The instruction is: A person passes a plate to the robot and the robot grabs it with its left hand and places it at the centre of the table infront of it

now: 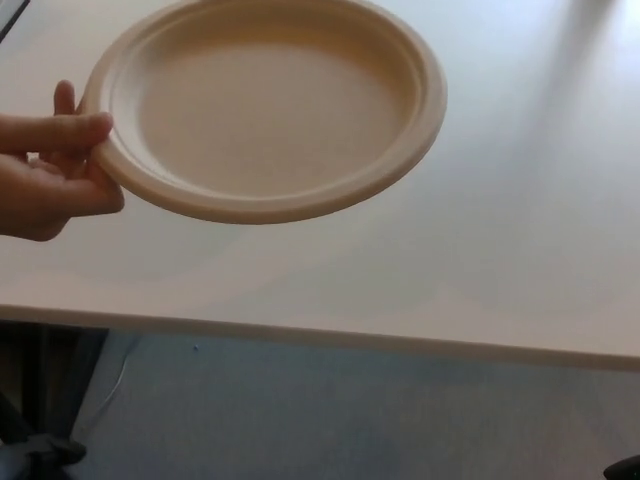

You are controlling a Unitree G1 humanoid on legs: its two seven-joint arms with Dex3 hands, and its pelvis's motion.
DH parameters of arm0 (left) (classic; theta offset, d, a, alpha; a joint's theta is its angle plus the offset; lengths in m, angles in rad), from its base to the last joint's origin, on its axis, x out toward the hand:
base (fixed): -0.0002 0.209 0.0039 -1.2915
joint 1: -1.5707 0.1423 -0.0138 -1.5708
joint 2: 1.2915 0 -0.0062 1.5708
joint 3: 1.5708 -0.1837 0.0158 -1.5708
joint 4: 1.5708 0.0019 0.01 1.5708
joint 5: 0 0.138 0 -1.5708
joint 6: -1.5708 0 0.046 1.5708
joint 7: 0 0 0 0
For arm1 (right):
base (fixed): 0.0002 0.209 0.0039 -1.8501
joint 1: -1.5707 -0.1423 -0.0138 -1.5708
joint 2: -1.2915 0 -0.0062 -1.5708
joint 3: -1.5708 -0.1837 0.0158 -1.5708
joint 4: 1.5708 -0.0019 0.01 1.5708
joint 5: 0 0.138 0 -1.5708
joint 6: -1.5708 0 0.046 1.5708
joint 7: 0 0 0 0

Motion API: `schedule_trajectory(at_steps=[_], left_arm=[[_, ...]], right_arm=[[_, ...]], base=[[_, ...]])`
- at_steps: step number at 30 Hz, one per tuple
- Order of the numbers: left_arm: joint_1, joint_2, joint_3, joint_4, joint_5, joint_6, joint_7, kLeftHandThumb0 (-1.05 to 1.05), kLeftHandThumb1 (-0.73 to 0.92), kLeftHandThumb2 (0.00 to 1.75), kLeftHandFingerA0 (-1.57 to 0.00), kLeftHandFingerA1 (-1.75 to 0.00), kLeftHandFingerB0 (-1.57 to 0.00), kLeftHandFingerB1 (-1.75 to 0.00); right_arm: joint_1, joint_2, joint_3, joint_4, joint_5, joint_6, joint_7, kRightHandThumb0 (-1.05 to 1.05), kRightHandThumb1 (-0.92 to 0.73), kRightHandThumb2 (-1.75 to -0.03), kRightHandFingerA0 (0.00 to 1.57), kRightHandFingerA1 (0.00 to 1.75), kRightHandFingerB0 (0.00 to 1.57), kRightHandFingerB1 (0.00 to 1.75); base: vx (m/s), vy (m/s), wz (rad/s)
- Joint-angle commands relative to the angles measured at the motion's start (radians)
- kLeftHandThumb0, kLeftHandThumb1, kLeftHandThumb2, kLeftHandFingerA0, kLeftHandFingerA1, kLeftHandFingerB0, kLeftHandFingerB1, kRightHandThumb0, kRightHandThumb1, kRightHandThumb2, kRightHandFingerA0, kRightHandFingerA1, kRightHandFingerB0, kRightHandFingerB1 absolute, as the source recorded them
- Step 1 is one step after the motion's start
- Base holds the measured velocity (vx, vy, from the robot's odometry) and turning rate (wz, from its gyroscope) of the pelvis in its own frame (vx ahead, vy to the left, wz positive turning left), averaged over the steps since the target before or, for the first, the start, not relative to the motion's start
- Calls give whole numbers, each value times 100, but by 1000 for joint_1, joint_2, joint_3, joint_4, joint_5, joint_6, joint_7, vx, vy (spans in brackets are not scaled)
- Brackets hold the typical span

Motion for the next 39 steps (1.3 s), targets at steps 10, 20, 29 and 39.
schedule_trajectory(at_steps=[10,20,29,39], left_arm=[[238,26,-27,-367,42,-345,97,-70,48,78,-26,-43,-16,-38],[609,-46,109,-1208,209,-534,243,-70,52,81,-40,-47,-26,-42],[683,-166,228,-1507,142,-653,249,-54,58,58,-56,-44,-47,-35],[720,-187,261,-1714,21,-646,204,-63,47,80,-49,-51,-41,-46]], right_arm=[[1,-23,23,45,-16,-75,21,-65,-73,-62,50,62,44,48],[14,-24,34,52,-21,-75,24,-65,-72,-62,47,61,44,49],[22,-17,54,66,-39,-71,21,-64,-71,-62,51,62,43,48],[29,-15,51,80,-29,-69,28,-63,-70,-61,48,58,45,47]], base=[[8,0,0],[0,0,0],[0,0,0],[0,0,0]])
